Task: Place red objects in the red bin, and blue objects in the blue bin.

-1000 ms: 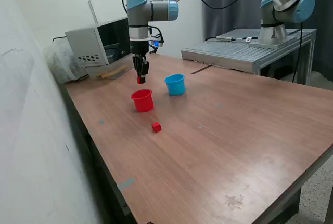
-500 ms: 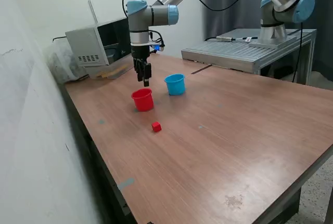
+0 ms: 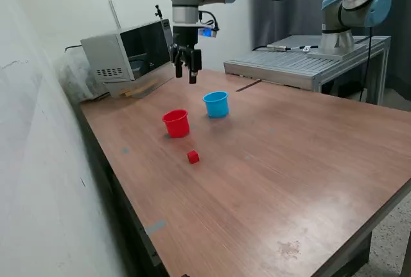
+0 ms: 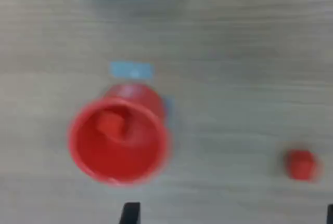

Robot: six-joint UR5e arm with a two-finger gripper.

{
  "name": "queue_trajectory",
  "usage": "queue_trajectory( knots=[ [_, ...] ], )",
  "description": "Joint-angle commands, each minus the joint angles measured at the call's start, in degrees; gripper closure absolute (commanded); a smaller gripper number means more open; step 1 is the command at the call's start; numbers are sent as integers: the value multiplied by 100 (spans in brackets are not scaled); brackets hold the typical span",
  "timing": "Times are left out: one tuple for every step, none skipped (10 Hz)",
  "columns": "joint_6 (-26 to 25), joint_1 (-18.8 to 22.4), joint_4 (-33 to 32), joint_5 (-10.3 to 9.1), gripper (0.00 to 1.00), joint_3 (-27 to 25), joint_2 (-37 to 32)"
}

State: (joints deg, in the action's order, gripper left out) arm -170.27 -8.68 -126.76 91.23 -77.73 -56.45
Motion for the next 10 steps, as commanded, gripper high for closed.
queue_trajectory(
  knots=[
    [-41,593,438,-9,0,-242,-882],
    [-41,787,590,-26,0,-242,-1068],
    [-50,902,600,-35,0,-251,-1113],
    [-68,920,600,-53,0,-251,-1105],
    [-68,921,591,-209,0,-251,-1070],
    [-76,912,574,-281,0,-242,-983],
    [-172,912,556,-290,0,-190,-756],
    [-234,912,408,-290,0,-16,-431],
    [-261,903,268,-281,0,204,-19],
    [-392,903,92,-281,0,450,446]
  ],
)
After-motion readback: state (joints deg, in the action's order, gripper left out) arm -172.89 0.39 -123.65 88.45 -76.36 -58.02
